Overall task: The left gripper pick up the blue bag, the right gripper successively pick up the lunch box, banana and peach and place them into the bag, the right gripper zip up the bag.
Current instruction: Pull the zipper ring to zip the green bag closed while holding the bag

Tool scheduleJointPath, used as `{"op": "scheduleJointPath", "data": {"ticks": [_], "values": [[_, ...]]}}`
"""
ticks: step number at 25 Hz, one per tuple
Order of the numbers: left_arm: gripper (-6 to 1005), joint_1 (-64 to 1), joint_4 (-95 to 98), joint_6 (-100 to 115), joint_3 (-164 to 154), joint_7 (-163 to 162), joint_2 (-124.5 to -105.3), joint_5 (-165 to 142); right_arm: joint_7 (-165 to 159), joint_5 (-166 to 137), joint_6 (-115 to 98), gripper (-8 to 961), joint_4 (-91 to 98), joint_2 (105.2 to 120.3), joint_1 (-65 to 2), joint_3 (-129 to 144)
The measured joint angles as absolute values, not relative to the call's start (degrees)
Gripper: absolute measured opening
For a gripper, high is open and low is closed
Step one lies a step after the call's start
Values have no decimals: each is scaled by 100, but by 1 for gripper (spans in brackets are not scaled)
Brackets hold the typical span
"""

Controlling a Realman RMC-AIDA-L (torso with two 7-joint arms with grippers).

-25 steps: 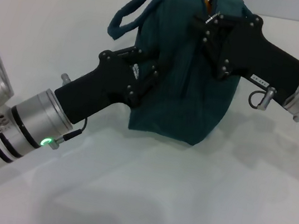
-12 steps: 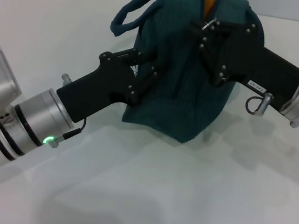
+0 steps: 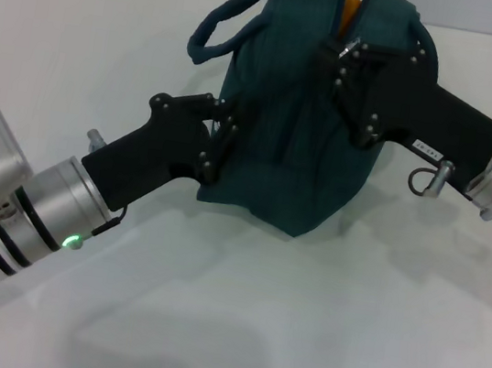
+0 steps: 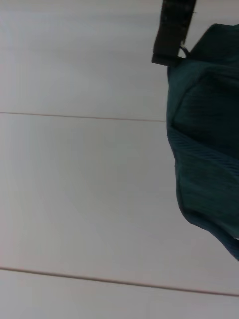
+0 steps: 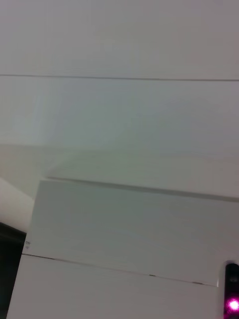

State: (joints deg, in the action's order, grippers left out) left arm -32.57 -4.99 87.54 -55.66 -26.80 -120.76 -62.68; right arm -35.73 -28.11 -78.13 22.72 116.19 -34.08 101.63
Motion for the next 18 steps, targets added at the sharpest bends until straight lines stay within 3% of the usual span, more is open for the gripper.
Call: {"op": "scheduleJointPath", "data": {"ticks": [2,13,18], "values": [[67,-3233,-499,8686,-5568,-2593,-12073,-6272,-3659,-2726,-7840,37,2270,11619,-3377,10163],[61,-3143,-482,8191,-5572,-2534,-12056,-6293,-3797,-2165,-7808,36,2232,11616,-3355,10212],[-1,-3128,-475,8209,-5571,-2534,-12054,-6291,-3828,-1936,-7789,36,2158,11618,-3354,10226]]}}
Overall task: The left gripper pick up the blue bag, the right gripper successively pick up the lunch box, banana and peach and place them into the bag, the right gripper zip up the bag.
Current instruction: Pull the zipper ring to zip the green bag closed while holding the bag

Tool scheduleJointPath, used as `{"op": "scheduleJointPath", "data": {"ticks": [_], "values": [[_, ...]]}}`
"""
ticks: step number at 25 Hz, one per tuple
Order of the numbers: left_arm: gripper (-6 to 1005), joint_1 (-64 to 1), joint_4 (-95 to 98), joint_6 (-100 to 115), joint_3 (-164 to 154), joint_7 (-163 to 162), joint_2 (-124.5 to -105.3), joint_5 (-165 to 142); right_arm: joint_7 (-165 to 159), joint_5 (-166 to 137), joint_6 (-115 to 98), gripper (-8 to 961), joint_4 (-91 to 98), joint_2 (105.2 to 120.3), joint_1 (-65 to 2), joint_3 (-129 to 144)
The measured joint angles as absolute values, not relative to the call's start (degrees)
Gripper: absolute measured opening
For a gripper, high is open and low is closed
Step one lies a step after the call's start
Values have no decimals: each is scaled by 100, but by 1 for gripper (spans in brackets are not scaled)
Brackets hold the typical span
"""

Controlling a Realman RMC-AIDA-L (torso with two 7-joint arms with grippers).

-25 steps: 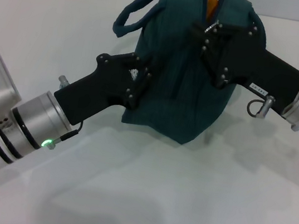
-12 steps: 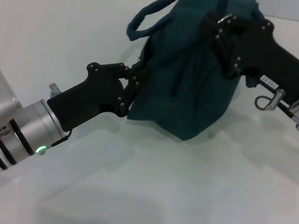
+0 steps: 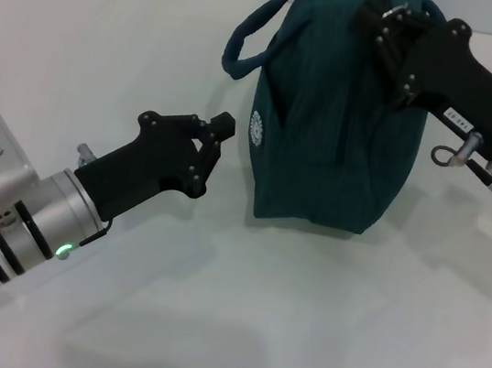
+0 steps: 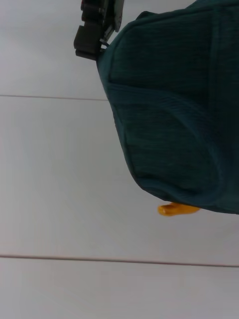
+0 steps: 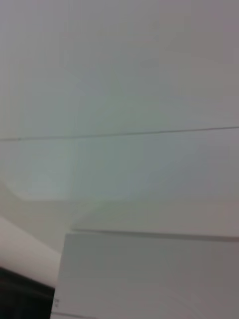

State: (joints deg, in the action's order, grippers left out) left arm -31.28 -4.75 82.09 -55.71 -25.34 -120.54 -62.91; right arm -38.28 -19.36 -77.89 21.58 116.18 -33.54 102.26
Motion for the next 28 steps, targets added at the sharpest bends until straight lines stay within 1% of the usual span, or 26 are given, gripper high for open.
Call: {"op": "scheduleJointPath", "data": {"ticks": [11,19,25,28], "values": [[32,-3022,-372,8941,-5619,-2705,-12050,-6591,-3947,-1876,-7781,35,2083,11618,-3365,10231],[162,-3187,-371,8871,-5602,-2983,-12074,-6724,-3916,-1877,-7626,34,2112,11618,-3480,10445],[220,-3322,-405,8890,-5556,-3067,-12076,-6605,-3885,-1877,-7598,34,2131,11618,-3514,10475],[305,-3418,-443,8884,-5555,-3175,-12076,-6594,-3885,-1878,-7580,33,2133,11618,-3545,10509]]}}
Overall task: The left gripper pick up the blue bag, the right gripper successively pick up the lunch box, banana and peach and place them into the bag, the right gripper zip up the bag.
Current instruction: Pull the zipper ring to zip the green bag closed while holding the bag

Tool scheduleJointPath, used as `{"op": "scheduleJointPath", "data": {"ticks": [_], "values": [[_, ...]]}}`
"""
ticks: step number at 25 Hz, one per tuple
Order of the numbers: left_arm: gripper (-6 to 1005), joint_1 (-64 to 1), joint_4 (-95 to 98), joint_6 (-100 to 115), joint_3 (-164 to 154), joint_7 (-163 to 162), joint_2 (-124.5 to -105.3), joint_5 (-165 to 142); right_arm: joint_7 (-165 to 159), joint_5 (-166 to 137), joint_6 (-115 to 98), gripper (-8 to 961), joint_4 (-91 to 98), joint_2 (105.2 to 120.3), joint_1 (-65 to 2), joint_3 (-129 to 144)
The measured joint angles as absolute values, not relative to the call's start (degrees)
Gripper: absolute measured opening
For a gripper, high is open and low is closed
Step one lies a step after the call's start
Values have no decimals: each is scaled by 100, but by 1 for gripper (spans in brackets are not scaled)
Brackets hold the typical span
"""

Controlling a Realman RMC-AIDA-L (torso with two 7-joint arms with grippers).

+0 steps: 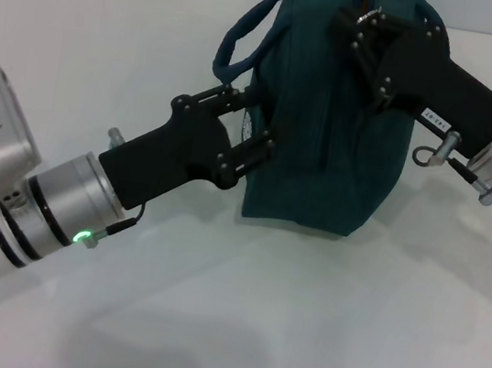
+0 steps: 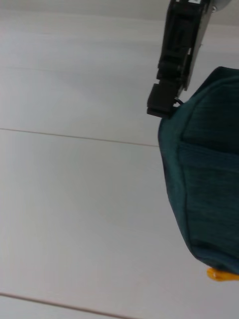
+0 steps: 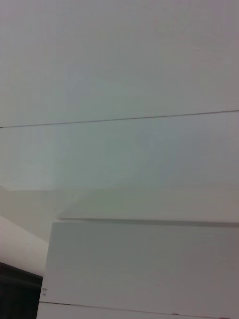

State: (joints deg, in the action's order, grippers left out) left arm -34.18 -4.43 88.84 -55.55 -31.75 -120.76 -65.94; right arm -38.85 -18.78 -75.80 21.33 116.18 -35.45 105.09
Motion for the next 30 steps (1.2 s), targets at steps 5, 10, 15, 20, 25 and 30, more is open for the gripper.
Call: {"op": "scheduleJointPath", "data": {"ticks": [5,10,15,20,25,30], "values": [[482,-3558,-473,8811,-5550,-3236,-12076,-6581,-3884,-1879,-7505,33,2136,11618,-3565,10542],[620,-3618,-472,8512,-5431,-3212,-12076,-6529,-3904,-1881,-7470,33,2136,11618,-3570,10542],[610,-3615,-424,8445,-5420,-3150,-12076,-6529,-3889,-1881,-7469,33,2137,11618,-3575,10575],[521,-3556,-407,8439,-5422,-2898,-12076,-6523,-3889,-1874,-7469,33,2142,11618,-3578,10612],[348,-3465,-434,8461,-5416,-2451,-12076,-6519,-3911,-1870,-7469,33,2145,11618,-3577,10676],[156,-3389,-407,8506,-5406,-2245,-12076,-6509,-3965,-1864,-7573,34,2145,11618,-3533,10775]]}}
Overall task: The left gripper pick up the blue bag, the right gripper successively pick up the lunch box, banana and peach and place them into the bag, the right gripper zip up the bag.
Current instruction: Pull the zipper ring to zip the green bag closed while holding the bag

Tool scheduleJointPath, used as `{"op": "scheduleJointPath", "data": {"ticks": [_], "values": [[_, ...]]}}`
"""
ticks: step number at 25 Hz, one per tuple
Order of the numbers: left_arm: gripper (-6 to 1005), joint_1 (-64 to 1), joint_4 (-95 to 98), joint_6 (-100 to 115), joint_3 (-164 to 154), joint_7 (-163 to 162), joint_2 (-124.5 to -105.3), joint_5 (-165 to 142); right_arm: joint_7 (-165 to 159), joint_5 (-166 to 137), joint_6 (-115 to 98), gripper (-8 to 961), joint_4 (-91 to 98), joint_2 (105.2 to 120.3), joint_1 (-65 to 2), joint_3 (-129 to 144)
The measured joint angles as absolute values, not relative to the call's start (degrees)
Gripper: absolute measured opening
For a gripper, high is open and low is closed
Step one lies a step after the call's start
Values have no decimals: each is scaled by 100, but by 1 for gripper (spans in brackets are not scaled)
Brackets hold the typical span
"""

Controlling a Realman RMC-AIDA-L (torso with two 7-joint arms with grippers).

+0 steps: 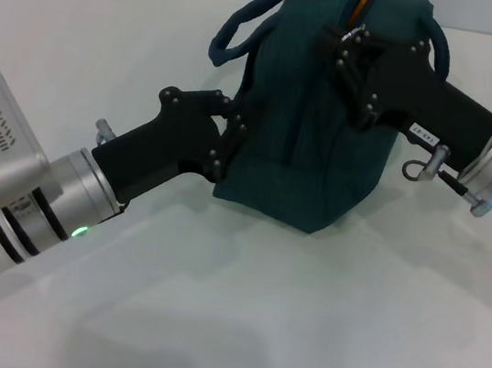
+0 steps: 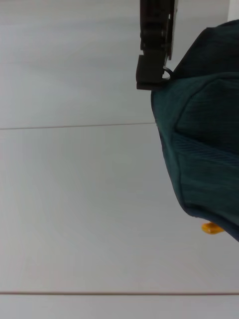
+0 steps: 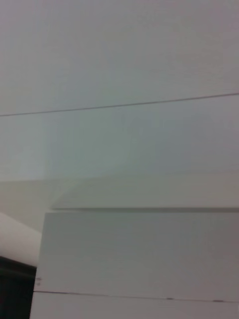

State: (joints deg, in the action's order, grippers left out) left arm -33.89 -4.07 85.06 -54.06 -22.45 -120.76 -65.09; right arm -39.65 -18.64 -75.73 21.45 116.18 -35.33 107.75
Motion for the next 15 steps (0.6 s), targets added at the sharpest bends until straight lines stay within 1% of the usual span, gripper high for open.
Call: {"op": "scheduleJointPath", "data": {"ticks": [2,8,15], "values": [[80,-3372,-404,8508,-5405,-2142,-12073,-6508,-4074,-1863,-7612,34,2145,11618,-3518,10811],[54,-3289,-403,8526,-5428,-1400,-12068,-6536,-4450,-1852,-7631,34,2138,11618,-3507,10955],[54,-3115,-389,8552,-5397,-887,-12072,-6263,-4955,-1664,-7638,34,2133,11620,-3506,10970]]}}
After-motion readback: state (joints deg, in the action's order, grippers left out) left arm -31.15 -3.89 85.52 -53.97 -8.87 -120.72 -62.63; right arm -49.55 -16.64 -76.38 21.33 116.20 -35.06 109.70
